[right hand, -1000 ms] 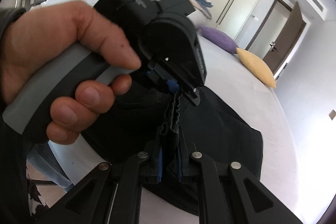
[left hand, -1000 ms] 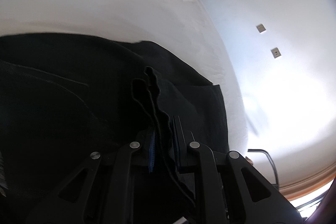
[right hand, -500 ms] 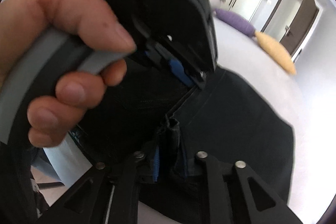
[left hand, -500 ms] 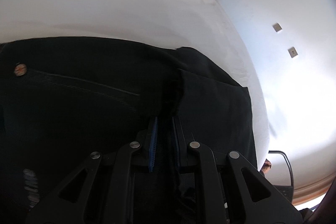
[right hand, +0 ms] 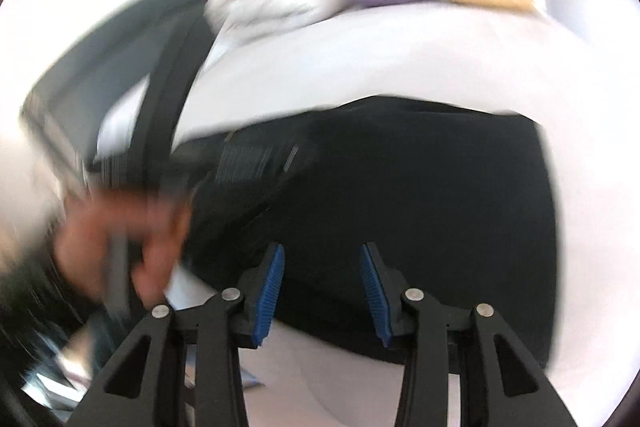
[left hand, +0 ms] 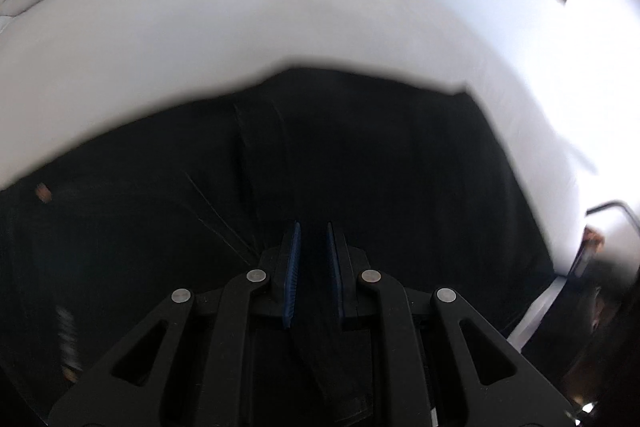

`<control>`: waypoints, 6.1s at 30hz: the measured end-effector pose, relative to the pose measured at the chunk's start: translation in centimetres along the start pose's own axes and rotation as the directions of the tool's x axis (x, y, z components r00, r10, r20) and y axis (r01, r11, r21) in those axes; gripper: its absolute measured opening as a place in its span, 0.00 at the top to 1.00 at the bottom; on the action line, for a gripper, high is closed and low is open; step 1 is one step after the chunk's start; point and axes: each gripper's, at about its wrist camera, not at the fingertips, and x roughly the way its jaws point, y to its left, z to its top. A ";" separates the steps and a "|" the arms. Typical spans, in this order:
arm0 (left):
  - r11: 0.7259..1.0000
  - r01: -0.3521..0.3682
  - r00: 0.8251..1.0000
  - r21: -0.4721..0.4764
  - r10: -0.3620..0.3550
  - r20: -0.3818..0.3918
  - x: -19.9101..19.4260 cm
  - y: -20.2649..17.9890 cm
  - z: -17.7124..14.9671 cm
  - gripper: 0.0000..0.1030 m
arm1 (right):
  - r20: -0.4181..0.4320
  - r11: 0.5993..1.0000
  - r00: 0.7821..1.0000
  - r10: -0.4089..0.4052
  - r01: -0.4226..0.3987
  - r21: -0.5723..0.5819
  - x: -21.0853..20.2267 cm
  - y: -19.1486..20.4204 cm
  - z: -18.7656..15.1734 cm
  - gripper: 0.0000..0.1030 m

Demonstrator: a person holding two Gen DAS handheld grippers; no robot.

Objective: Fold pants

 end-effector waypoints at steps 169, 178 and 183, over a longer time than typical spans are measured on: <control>0.853 -0.333 0.926 0.402 0.214 0.312 -0.8 -23.1 -9.3 0.86 | -0.245 0.881 0.861 0.446 -0.373 0.291 10.3 -2.6 3.9 0.33; 0.852 -0.265 0.949 0.452 0.147 0.278 0.6 -25.3 -9.3 0.87 | -0.192 0.906 0.914 0.357 -0.288 0.311 8.7 -6.0 1.4 0.84; 0.833 -0.207 0.961 0.514 0.074 0.266 1.6 -28.5 -8.5 0.87 | -0.135 0.917 0.943 0.303 -0.249 0.313 5.3 -8.8 0.8 0.84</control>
